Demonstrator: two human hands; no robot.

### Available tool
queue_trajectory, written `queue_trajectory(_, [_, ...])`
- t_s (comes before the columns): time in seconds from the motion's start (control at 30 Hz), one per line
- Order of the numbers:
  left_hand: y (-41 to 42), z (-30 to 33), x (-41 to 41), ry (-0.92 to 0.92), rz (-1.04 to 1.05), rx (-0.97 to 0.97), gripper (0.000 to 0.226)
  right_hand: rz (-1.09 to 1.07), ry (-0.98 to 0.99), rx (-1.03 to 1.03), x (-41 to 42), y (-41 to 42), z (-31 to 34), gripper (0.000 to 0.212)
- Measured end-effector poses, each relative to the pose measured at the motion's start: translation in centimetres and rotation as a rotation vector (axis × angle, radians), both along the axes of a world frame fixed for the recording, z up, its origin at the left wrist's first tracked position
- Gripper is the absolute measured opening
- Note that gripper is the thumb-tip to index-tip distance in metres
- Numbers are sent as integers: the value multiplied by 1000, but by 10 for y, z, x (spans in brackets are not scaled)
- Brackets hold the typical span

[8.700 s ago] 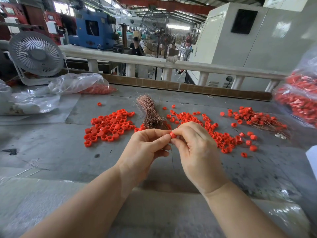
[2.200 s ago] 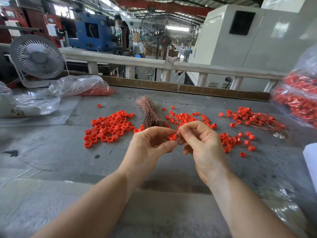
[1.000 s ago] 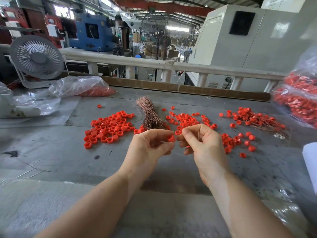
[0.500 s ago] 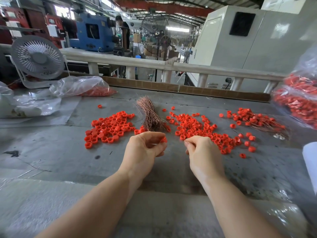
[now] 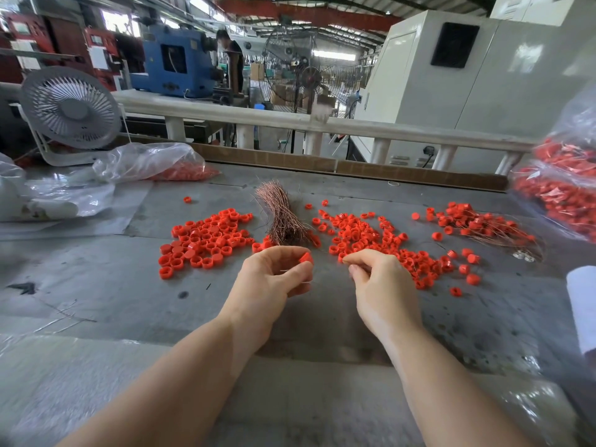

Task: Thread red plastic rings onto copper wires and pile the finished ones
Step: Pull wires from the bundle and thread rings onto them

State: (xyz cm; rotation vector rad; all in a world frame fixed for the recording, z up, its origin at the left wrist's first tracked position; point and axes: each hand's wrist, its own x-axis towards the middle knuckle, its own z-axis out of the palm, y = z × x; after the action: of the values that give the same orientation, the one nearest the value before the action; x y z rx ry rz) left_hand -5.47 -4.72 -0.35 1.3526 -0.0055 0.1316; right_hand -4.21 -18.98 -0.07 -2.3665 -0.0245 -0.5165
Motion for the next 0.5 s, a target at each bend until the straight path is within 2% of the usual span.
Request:
queue_trajectory(0.1, [0, -1, 1, 15, -8, -22, 11, 20, -39, 125, 3, 0, -1, 19])
queue_trajectory(0.17, [-1, -3, 2, 16, -7, -13, 9, 18, -55, 236, 6, -3, -3, 28])
queue_trajectory(0.3, [-1, -2, 1, 16, 13, -3, 9, 91, 8, 443, 10, -3, -3, 38])
queue_trajectory(0.4, [-1, -1, 1, 15, 40, -1, 9, 148, 25, 488, 9, -2, -2, 43])
queue_trajectory(0.5, [-1, -1, 1, 3, 82, 16, 11, 177, -35, 466, 8, -2, 0, 30])
